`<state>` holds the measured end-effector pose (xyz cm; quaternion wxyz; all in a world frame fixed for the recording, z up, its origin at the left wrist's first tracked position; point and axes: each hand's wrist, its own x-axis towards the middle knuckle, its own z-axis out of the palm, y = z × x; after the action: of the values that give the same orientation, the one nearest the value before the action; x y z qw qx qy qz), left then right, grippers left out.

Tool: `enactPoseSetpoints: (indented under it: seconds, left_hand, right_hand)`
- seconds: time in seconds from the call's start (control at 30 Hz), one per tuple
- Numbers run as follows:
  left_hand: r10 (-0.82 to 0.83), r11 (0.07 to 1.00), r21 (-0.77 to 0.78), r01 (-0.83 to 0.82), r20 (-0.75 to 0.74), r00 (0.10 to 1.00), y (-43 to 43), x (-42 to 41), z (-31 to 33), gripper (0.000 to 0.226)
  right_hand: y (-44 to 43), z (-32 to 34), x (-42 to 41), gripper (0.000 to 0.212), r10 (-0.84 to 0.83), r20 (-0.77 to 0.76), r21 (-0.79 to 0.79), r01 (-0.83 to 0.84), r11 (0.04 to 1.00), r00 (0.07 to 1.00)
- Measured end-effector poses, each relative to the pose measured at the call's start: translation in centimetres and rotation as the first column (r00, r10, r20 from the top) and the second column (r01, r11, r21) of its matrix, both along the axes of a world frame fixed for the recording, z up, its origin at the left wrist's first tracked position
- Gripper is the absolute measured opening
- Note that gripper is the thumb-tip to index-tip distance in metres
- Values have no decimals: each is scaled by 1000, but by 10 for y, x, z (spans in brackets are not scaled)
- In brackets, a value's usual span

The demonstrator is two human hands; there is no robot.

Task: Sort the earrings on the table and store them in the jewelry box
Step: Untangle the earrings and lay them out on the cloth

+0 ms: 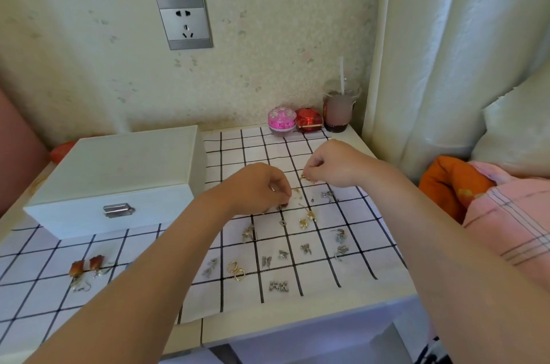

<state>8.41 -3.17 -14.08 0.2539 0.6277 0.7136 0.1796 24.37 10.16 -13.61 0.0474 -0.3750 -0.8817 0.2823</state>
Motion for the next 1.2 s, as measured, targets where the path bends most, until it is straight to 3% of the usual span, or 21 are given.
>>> enactPoseSetpoints:
  seconds: [0.23, 0.5, 0.67, 0.87, 1.1, 1.2]
  left_hand:
    - [169, 964, 193, -181, 79, 982, -1, -19, 6, 8]
    - [285, 941, 177, -287, 36, 958, 2, -27, -2, 9]
    - [192, 971, 142, -192, 14, 981, 4, -30, -11, 6]
    - [215, 970, 141, -198, -117, 970, 9, -38, -16, 10]
    - [331, 900, 244, -360, 152, 931, 11, -44, -7, 6]
    - [279, 928, 217, -303, 135, 951, 7, -41, -2, 7]
  right_hand:
    - [-12, -4, -31, 21, 26, -35, 76, -23, 997, 999]
    - [-17, -9, -55, 24, 53, 64, 55, -57, 997, 997]
    - [-23, -6, -54, 13, 87, 52, 37, -89, 995, 995]
    - [-25, -3, -58, 20, 102, 53, -31, -101, 994, 993]
    - [-20, -4, -60, 12, 90, 4, -97, -89, 991, 996]
    - [-18, -6, -62, 6, 63, 0, -94, -62, 994, 998]
